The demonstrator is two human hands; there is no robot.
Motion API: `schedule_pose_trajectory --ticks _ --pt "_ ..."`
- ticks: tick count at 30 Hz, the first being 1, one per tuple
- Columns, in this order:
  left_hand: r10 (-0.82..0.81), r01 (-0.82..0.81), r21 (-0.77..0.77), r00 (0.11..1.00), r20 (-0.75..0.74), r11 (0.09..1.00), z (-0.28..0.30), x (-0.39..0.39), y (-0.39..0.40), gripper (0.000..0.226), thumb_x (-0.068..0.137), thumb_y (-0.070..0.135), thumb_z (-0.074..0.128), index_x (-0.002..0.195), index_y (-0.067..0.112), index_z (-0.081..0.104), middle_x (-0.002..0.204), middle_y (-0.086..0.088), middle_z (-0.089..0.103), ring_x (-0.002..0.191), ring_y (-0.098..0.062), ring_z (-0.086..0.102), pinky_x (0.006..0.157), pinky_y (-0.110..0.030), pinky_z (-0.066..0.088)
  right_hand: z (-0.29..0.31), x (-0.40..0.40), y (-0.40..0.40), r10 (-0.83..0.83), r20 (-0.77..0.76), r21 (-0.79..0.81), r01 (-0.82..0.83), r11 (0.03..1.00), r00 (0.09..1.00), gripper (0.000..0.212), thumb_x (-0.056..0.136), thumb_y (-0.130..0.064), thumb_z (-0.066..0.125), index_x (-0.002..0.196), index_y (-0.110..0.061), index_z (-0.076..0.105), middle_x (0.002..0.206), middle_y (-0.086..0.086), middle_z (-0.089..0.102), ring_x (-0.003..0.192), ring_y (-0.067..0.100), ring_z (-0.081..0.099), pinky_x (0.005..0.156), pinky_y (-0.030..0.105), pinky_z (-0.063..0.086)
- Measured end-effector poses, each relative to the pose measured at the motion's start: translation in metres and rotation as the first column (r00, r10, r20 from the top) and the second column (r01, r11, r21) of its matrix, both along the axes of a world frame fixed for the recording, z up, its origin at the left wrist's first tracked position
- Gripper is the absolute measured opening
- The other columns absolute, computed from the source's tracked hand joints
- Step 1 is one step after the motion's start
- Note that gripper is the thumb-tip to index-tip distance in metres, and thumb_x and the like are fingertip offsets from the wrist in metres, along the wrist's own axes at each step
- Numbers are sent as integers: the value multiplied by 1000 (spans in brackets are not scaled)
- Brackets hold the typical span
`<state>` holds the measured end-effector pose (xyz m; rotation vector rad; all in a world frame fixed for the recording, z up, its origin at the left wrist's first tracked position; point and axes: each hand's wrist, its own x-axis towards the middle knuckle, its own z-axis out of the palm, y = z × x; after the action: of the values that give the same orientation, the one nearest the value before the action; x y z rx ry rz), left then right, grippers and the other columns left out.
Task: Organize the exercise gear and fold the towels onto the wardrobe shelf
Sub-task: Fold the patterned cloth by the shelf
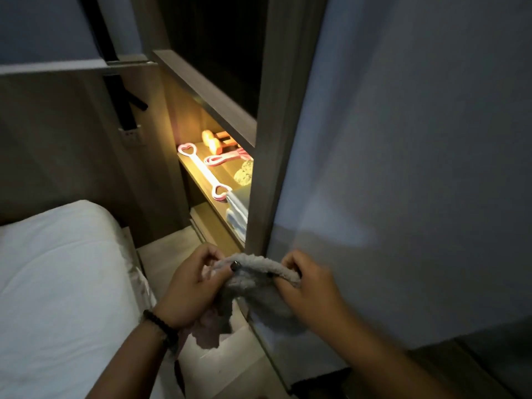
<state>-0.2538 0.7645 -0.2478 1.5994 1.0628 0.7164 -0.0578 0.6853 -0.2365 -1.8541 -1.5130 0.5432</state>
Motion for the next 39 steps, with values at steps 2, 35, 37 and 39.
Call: schedule_pose_trajectory --ticks 2,35,37,39 --pt "29 -26 77 999 -46 997 5 -10 20 24 80 33 69 100 29 57 96 9 60 87 -6 60 70 -23 54 -2 1 21 26 4 34 -26 999 1000 25 86 -25 67 73 -32 47 64 -12 52 62 6 53 51 11 38" --pt "427 -426 -33 901 80 904 11 -73 381 17 85 10 69 77 24 73 75 14 73 70 4 64 67 -18 47 12 -97 402 123 -492 -70 -179 981 862 30 95 -16 53 114 -39 55 101 -15 59 89 -2 57 64 14 49" --pt "425 -425 -16 901 88 905 13 -69 405 16 83 8 71 75 21 73 72 15 72 67 6 62 65 -12 47 12 -101 423 134 -527 -58 -192 980 839 40 94 -16 52 118 -48 52 111 -11 61 102 5 59 76 30 56" --pt "415 -417 -11 903 106 909 16 -67 426 13 82 9 72 75 19 74 73 12 73 68 5 63 65 -12 47 17 -103 442 130 -550 -65 -198 978 825 43 92 -17 53 120 -50 49 116 1 62 99 24 64 74 49 56"
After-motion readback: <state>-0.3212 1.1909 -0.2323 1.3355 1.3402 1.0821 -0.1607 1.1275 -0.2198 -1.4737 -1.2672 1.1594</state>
